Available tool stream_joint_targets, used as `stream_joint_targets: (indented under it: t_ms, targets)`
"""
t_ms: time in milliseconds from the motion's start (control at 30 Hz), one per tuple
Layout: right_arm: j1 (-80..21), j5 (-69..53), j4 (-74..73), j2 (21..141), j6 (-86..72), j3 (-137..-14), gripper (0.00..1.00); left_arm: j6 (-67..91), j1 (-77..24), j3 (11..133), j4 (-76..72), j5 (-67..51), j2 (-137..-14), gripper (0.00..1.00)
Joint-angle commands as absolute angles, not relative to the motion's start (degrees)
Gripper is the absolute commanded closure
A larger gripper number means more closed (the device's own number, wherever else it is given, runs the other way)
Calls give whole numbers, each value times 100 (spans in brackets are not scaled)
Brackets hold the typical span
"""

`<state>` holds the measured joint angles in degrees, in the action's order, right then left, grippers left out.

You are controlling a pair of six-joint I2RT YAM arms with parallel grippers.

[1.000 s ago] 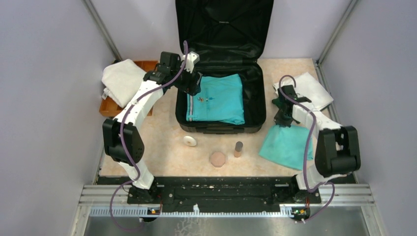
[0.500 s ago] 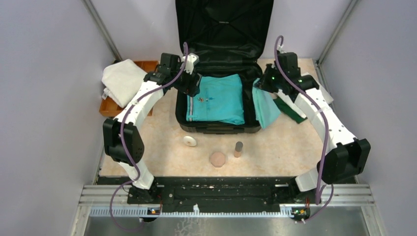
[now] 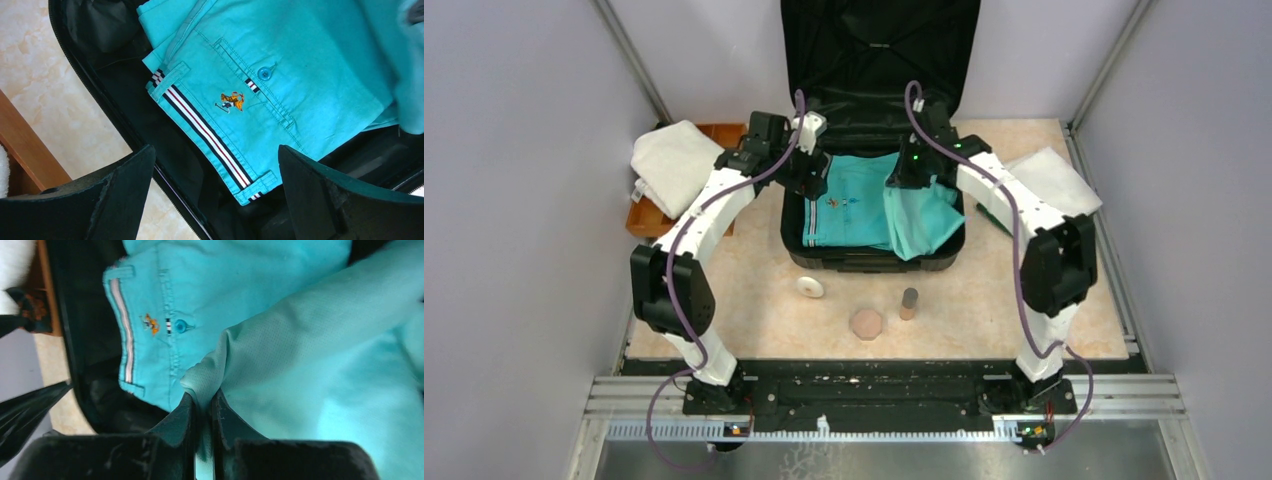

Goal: Pack the luggage

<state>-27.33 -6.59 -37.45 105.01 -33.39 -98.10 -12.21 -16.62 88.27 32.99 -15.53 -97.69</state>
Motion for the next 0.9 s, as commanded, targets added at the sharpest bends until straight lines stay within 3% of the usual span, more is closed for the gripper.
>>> stream_joint_targets:
  t_ms: [0,333,667,700,800,867]
  targets:
    - [-3030,-643,-3599,11133,-3609,-10383,100,-1302,-1603,8712,3035,-1472,-9387,2]
    - [-3584,-341,-4436,13034,-4032,-13208,100,-1373,-1465,8488,3032,-1584,-9298,2]
    - [-3585,638,-4220,13627,-5752,-13274,100,-1424,-1415,8112,3073,-1764,-9203,2]
    - [-3580,567,-4110,13713,-5784,-13283,93,-1391,-1415,8058,3038,-1788,-9192,2]
    - [-3563,264,-3987,14105,-5669,-13802,57,-1315,-1415,7990,3056,-2012,-9228,2]
    - [-3516,59,-4221,14435,-5443,-14543,45,-1265,-1415,7955,3094,-2172,-9269,2]
